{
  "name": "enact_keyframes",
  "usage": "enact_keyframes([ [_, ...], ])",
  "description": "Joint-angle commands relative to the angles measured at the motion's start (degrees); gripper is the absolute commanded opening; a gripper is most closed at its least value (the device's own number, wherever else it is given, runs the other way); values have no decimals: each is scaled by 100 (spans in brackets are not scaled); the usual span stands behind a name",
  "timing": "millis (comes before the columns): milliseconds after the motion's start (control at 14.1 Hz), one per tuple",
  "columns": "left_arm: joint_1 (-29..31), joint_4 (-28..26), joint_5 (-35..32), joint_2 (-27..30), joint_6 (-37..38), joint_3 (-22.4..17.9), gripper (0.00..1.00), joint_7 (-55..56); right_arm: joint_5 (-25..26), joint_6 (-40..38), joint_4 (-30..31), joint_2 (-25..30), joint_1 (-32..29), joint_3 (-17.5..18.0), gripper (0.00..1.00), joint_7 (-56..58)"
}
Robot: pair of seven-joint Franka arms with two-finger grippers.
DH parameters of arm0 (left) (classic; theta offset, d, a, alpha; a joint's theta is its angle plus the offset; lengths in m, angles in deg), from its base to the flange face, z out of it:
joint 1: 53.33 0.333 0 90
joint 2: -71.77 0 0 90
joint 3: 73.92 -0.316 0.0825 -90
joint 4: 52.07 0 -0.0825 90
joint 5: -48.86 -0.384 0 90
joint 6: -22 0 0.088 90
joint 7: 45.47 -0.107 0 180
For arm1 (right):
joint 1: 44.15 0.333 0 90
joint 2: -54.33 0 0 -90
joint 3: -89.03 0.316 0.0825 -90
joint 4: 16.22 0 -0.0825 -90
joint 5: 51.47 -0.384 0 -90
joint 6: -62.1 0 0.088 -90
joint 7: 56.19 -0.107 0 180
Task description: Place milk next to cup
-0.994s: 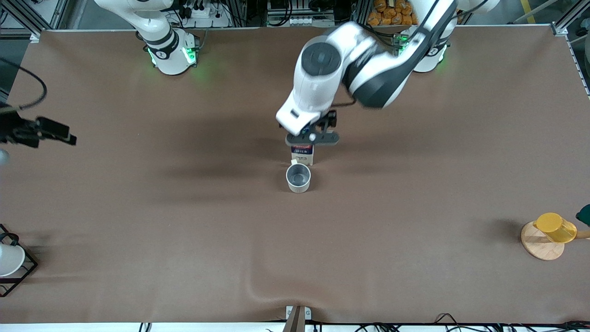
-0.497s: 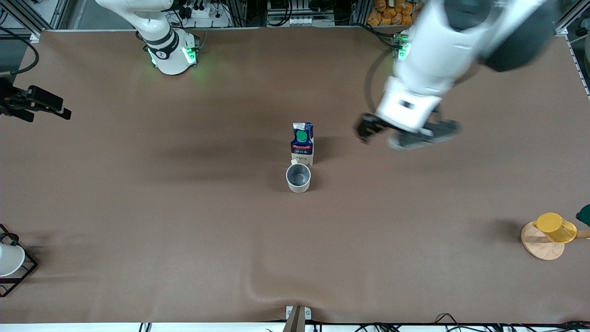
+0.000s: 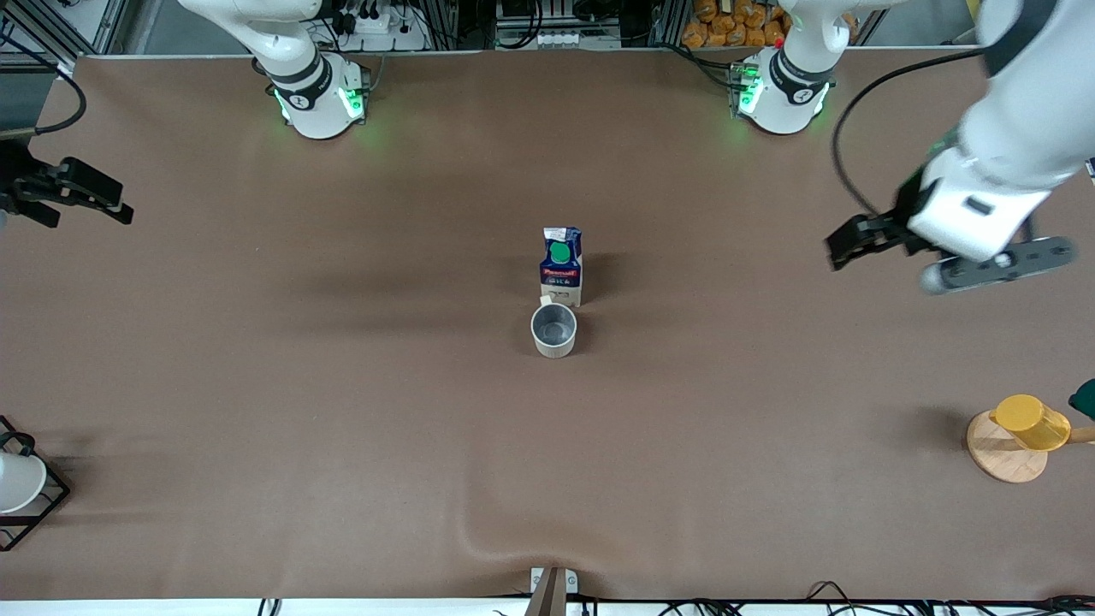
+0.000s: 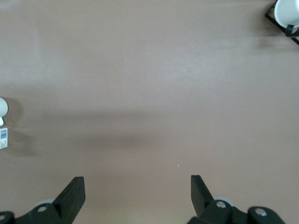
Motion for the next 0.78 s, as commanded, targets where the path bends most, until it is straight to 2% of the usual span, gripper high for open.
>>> enact_keyframes([
  [0, 30, -233, 3, 390, 125, -286, 100, -570, 41, -102, -175, -91, -198, 141, 100, -334],
  [355, -1068, -513, 47, 707, 345, -1727, 100, -1081, 120, -119, -201, -100, -66, 141, 100, -343],
  [710, -973, -593, 240, 804, 363, -1782, 100, -1125, 137, -128, -254, -170, 22, 79, 100, -335],
])
